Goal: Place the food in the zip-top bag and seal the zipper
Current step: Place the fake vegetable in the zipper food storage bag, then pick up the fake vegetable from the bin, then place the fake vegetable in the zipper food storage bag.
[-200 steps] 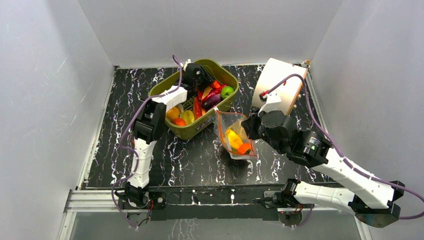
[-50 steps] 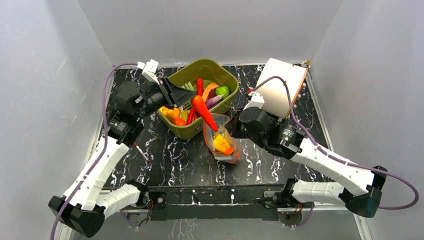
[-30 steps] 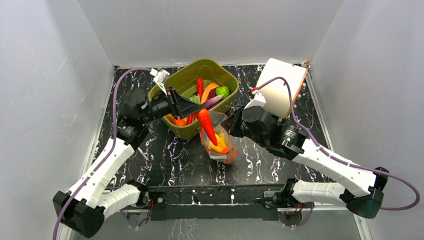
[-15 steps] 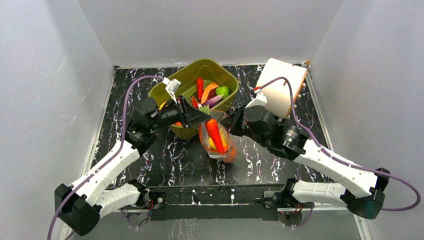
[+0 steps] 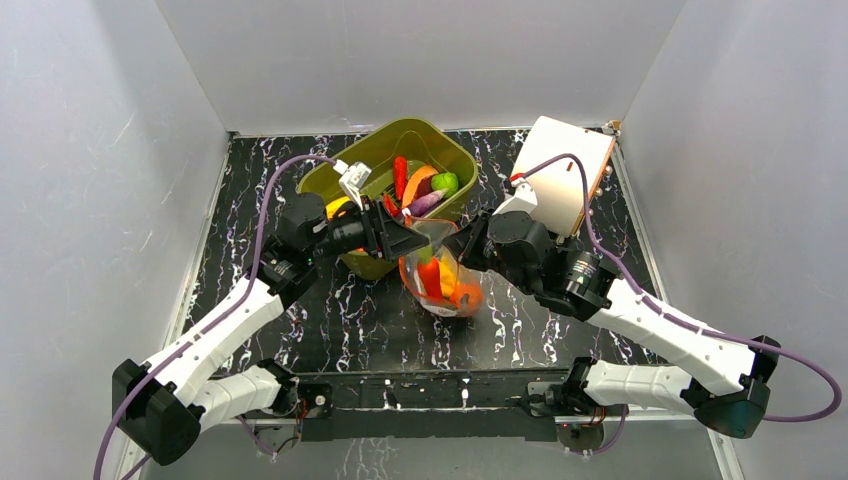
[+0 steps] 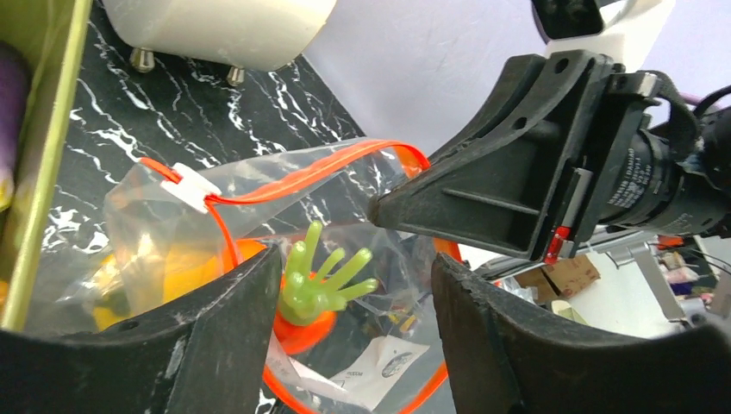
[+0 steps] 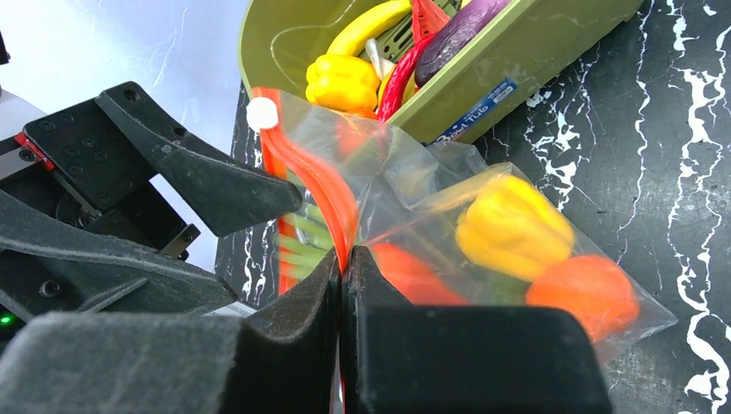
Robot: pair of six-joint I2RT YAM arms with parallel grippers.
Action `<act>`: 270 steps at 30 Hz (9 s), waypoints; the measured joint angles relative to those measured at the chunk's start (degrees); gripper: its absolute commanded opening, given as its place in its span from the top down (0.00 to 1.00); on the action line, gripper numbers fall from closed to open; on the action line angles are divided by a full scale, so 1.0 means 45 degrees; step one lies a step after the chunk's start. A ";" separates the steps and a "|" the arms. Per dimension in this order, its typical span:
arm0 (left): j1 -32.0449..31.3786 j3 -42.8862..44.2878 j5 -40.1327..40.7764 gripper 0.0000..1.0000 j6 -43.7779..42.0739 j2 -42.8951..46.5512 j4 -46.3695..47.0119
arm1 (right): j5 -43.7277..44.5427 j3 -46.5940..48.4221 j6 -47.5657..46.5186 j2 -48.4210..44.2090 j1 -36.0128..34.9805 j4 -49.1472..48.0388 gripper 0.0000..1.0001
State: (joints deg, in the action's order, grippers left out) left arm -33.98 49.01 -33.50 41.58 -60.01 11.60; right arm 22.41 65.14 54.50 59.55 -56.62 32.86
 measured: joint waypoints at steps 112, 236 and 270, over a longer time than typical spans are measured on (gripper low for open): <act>0.1846 1.4902 1.1293 0.44 -0.5950 -1.7466 -0.4347 | 0.2720 -0.0029 -0.4167 -0.2433 -0.0034 0.1690 1.00; -0.0117 0.3371 -0.0355 0.71 -0.0092 -0.2191 -0.7645 | 0.0588 -0.1413 -0.1078 -0.0053 -0.0039 -0.2059 1.00; -0.1171 0.4313 0.1642 0.35 -0.0325 -0.3837 -0.8694 | -0.0058 -0.2181 -0.1307 0.0369 -0.0010 -0.3356 1.00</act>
State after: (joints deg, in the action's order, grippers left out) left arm -39.24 68.42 -26.11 40.12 -77.28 -27.53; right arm 22.15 55.33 48.62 61.21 -56.66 17.76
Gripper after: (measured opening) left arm 0.651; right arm 0.008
